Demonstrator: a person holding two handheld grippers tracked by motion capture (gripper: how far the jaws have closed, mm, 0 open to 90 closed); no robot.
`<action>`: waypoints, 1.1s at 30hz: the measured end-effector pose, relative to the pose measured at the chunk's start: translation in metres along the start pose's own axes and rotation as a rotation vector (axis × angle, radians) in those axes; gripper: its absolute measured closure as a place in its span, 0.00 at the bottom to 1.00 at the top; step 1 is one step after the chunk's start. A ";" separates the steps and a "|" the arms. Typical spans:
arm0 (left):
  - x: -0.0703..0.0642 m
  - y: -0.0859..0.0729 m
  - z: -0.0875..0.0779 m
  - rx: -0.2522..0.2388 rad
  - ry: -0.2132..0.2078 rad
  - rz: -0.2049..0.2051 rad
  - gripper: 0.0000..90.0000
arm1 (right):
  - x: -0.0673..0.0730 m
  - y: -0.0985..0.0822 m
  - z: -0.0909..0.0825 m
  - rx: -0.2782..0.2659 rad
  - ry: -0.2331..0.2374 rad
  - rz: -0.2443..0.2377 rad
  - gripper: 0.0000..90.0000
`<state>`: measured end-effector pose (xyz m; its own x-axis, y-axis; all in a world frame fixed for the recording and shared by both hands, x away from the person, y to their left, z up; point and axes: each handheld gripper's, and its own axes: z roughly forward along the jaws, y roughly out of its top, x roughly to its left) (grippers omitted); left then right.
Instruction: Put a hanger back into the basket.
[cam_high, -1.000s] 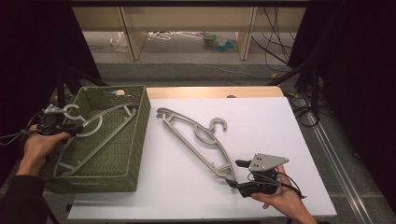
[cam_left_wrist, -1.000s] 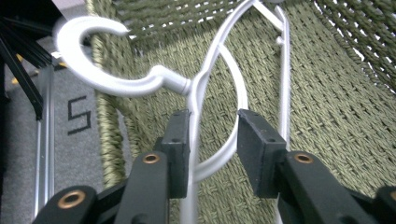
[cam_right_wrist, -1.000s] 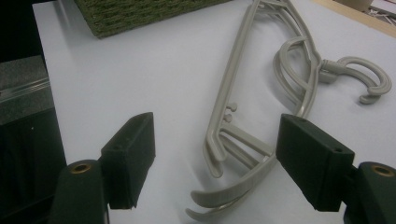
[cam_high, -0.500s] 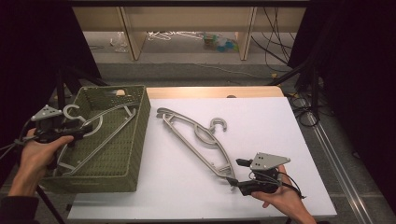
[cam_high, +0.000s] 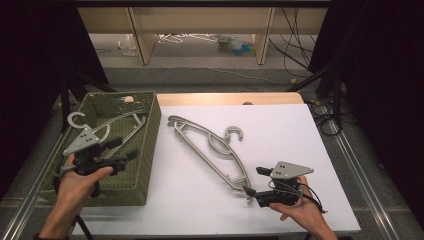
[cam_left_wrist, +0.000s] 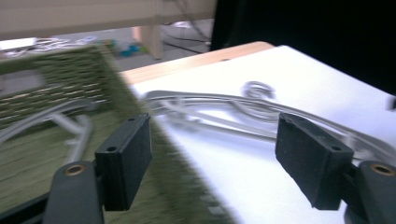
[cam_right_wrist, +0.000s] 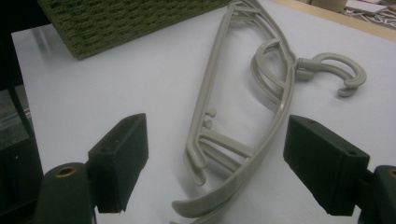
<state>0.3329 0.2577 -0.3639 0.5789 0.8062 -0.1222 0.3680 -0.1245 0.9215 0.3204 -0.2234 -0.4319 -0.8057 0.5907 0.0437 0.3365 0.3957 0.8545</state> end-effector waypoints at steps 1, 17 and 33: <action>-0.006 -0.001 0.002 -0.004 -0.006 0.007 0.28 | 0.000 0.000 0.000 -0.006 -0.006 0.003 0.26; -0.076 -0.031 0.025 -0.014 -0.123 0.070 0.22 | 0.001 -0.001 0.003 0.010 0.001 0.011 0.25; -0.101 -0.065 0.038 -0.005 -0.144 0.101 0.22 | -0.015 0.007 0.028 0.065 -0.069 0.027 0.26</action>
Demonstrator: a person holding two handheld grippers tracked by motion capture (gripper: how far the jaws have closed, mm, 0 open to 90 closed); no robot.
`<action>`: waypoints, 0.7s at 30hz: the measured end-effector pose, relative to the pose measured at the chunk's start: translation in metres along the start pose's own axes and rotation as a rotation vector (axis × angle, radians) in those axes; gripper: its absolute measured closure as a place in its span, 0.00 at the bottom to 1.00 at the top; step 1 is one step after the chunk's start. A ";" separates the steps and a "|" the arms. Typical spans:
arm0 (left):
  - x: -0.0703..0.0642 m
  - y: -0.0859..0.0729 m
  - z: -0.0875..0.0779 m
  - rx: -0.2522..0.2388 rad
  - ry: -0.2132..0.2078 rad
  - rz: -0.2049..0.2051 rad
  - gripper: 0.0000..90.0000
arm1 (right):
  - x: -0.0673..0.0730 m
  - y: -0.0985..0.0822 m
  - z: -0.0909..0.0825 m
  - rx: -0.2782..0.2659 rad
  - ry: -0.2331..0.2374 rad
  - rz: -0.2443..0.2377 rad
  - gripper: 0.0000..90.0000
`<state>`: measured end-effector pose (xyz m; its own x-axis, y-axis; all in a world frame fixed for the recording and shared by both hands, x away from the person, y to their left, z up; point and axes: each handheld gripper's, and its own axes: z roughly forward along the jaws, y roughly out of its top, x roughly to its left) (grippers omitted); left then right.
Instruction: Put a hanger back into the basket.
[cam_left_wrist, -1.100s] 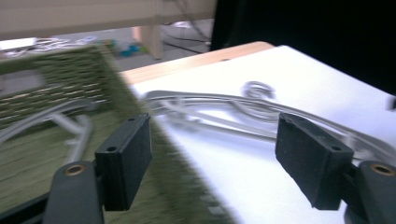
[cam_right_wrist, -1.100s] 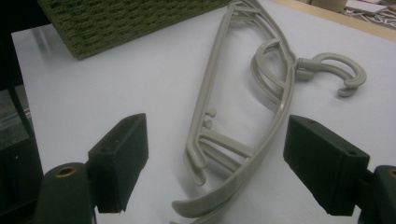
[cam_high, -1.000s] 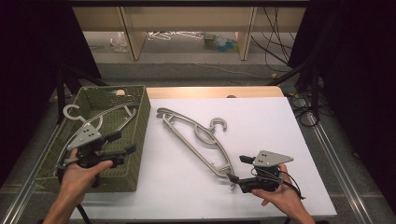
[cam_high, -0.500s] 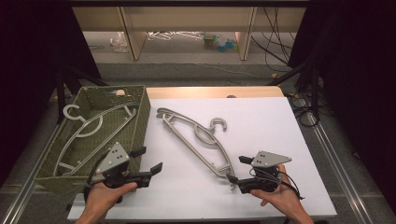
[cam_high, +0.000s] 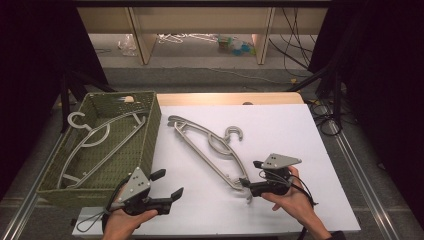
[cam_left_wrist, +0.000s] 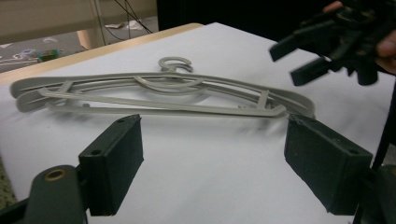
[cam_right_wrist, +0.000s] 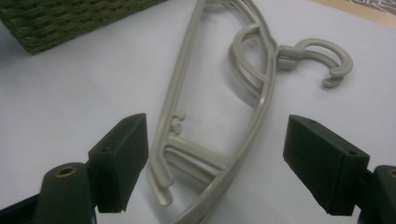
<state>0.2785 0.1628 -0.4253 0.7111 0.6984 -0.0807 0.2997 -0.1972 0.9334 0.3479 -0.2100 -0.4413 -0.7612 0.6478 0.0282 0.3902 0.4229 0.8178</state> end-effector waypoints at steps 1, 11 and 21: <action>-0.001 -0.001 0.001 0.007 -0.003 -0.001 0.22 | -0.003 0.002 0.004 0.013 -0.013 -0.002 0.26; 0.000 -0.005 0.003 0.032 0.004 0.022 0.22 | -0.030 0.021 0.059 0.138 -0.071 0.050 0.41; 0.001 -0.007 0.005 0.032 0.000 0.004 0.22 | -0.036 0.030 0.091 0.232 -0.080 0.014 0.54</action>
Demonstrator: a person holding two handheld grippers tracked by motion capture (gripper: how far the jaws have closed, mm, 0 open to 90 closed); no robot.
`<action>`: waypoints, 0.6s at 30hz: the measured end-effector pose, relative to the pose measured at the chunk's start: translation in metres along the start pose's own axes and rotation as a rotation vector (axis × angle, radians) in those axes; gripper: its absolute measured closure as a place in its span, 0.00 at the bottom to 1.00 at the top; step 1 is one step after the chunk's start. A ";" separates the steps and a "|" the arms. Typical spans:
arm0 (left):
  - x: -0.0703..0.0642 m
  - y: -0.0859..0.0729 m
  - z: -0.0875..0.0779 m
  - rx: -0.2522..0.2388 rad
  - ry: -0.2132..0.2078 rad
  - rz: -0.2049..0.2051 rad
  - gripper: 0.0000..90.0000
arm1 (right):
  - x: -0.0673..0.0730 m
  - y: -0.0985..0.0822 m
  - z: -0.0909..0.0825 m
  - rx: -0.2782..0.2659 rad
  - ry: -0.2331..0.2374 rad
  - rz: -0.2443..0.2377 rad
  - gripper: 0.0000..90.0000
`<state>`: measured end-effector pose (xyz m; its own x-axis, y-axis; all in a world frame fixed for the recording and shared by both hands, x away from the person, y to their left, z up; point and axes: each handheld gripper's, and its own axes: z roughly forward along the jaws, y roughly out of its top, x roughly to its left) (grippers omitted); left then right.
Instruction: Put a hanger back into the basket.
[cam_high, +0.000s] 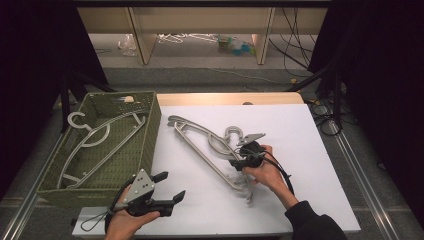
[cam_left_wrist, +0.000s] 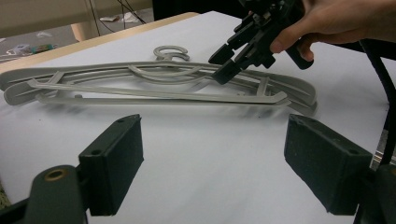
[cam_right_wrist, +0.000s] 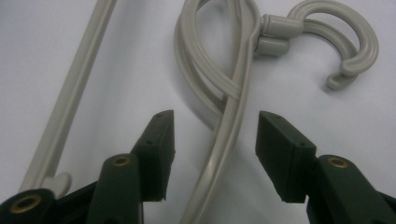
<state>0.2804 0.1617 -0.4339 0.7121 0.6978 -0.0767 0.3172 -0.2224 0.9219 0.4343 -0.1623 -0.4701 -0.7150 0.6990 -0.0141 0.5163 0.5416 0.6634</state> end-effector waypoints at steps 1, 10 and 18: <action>0.000 -0.001 0.001 -0.005 -0.009 -0.003 0.22 | -0.002 0.003 0.003 0.010 0.015 0.005 0.56; 0.001 -0.001 0.002 0.009 -0.017 0.015 0.22 | -0.011 0.003 0.013 0.015 0.023 0.033 0.71; 0.002 -0.002 0.002 0.012 -0.010 -0.012 0.22 | -0.012 0.004 0.016 0.010 0.042 0.051 0.79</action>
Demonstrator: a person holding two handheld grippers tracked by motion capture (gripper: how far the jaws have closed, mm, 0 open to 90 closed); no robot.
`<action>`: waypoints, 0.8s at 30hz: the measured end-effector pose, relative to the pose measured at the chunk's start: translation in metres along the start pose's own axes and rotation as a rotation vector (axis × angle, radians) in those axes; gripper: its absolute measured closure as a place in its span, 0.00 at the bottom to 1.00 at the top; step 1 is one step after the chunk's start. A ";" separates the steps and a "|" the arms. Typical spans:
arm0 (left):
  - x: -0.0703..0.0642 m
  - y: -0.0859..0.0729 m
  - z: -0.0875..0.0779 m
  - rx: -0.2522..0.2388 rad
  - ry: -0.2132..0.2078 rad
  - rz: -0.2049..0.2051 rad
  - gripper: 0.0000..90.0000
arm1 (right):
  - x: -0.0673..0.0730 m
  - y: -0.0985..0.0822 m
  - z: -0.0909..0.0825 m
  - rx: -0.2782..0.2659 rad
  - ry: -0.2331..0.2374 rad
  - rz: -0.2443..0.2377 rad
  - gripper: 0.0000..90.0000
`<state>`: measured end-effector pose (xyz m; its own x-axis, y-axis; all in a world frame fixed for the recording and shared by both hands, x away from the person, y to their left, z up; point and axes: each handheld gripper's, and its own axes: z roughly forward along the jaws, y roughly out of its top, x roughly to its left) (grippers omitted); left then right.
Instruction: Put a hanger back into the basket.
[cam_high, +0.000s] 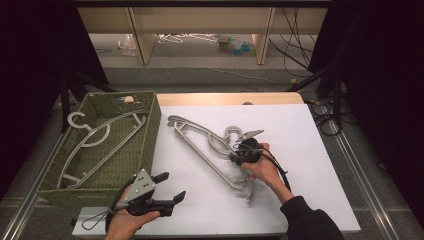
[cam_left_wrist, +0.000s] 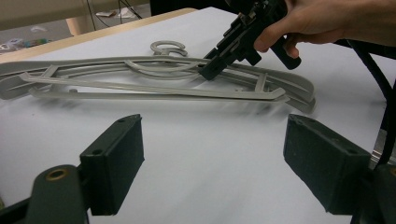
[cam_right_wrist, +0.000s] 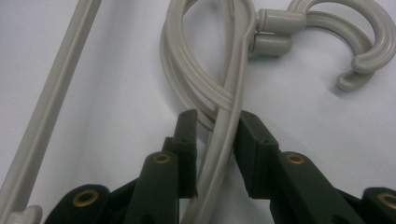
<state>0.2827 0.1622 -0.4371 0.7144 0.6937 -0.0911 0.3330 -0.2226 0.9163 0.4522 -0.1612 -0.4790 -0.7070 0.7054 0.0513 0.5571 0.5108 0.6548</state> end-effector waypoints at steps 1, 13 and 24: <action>0.000 0.000 0.000 -0.001 -0.003 -0.001 0.22 | 0.000 0.000 0.000 -0.004 0.001 -0.006 0.80; 0.001 0.000 0.000 0.003 -0.013 0.002 0.23 | -0.002 0.002 -0.008 -0.042 -0.019 0.051 0.82; 0.001 -0.001 0.002 0.017 -0.027 0.008 0.23 | -0.010 0.005 -0.025 -0.122 -0.042 0.146 0.90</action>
<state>0.2842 0.1625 -0.4392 0.7338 0.6728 -0.0943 0.3374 -0.2404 0.9101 0.4511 -0.1778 -0.4569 -0.6025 0.7886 0.1226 0.5935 0.3400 0.7295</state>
